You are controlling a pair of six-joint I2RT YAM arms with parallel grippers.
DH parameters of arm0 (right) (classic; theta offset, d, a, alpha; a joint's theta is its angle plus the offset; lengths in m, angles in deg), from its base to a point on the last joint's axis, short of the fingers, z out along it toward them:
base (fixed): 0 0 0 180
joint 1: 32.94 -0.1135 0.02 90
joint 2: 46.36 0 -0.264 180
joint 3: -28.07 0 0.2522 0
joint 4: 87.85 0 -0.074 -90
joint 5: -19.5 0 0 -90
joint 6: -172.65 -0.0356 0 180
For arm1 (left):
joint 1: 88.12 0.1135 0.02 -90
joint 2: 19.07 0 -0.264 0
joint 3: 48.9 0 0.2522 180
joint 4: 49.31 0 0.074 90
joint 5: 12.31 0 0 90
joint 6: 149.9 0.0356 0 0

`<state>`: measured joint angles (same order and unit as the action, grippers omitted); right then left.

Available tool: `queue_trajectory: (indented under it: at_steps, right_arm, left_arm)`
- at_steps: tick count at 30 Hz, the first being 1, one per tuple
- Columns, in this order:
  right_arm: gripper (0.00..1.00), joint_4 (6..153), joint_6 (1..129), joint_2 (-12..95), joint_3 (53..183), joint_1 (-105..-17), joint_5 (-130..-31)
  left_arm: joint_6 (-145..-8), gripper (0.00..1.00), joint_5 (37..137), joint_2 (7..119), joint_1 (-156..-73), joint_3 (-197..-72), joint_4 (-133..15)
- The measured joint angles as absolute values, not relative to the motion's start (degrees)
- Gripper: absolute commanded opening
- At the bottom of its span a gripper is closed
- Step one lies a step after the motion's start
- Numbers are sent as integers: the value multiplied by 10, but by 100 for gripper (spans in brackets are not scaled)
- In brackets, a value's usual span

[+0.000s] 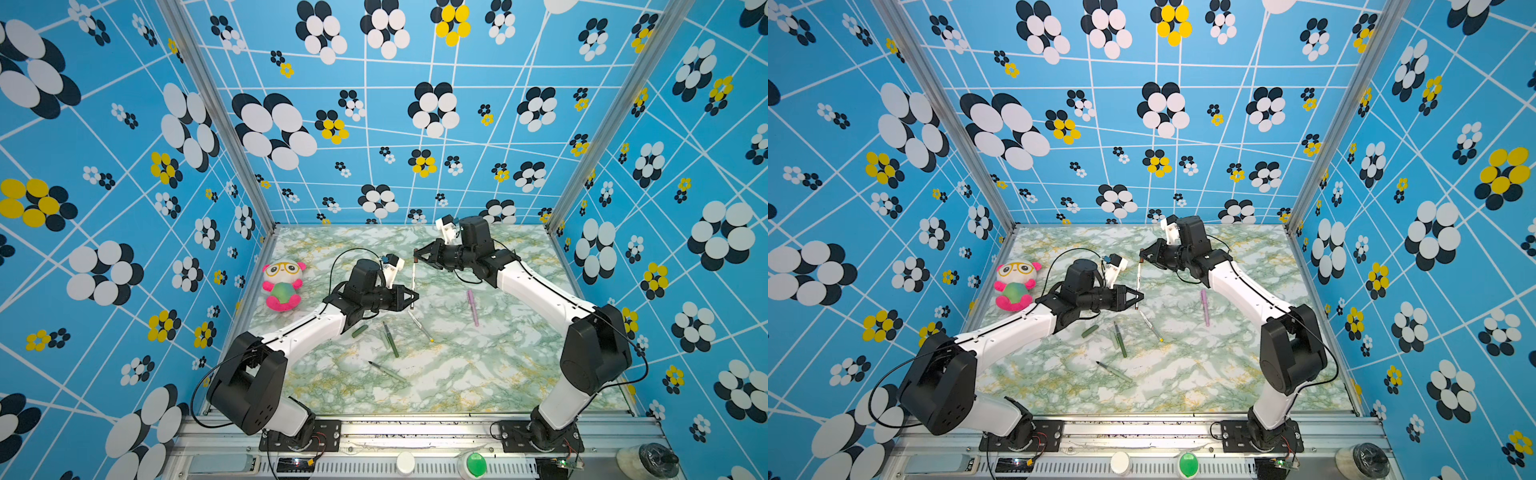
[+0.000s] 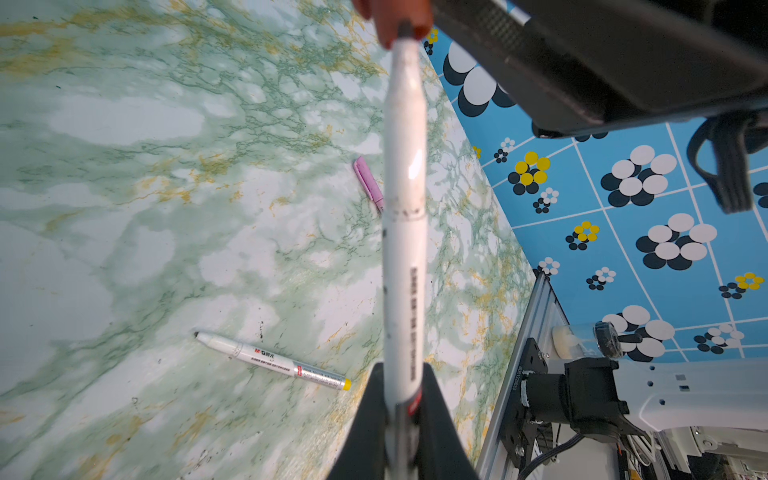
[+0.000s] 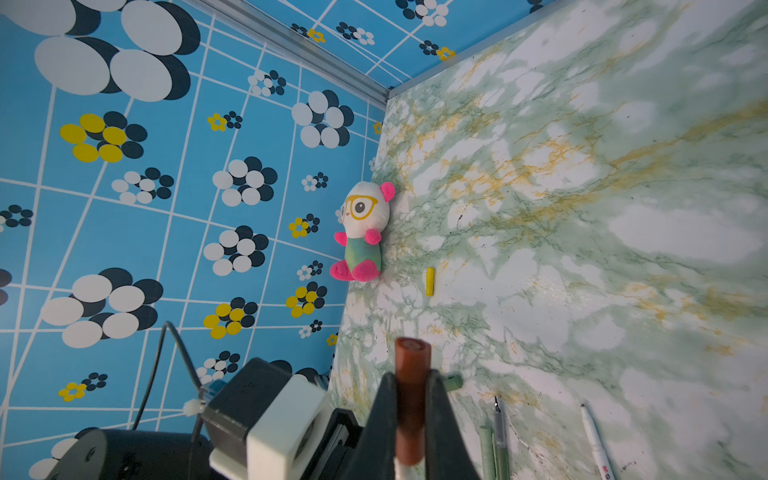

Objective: Insert the pens into the pen caps
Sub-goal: 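Push the red cap onto the marker tip with the right gripper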

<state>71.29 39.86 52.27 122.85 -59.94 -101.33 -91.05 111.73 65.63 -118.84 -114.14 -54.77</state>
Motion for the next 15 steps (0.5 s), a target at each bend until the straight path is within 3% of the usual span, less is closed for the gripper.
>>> queue_trajectory:
  at_steps: [15]
  right_arm:
    - [0,714,400,523,1228,-603,-1012]
  left_arm:
    - [-911,0,1118,656,-1188,-1141,-542]
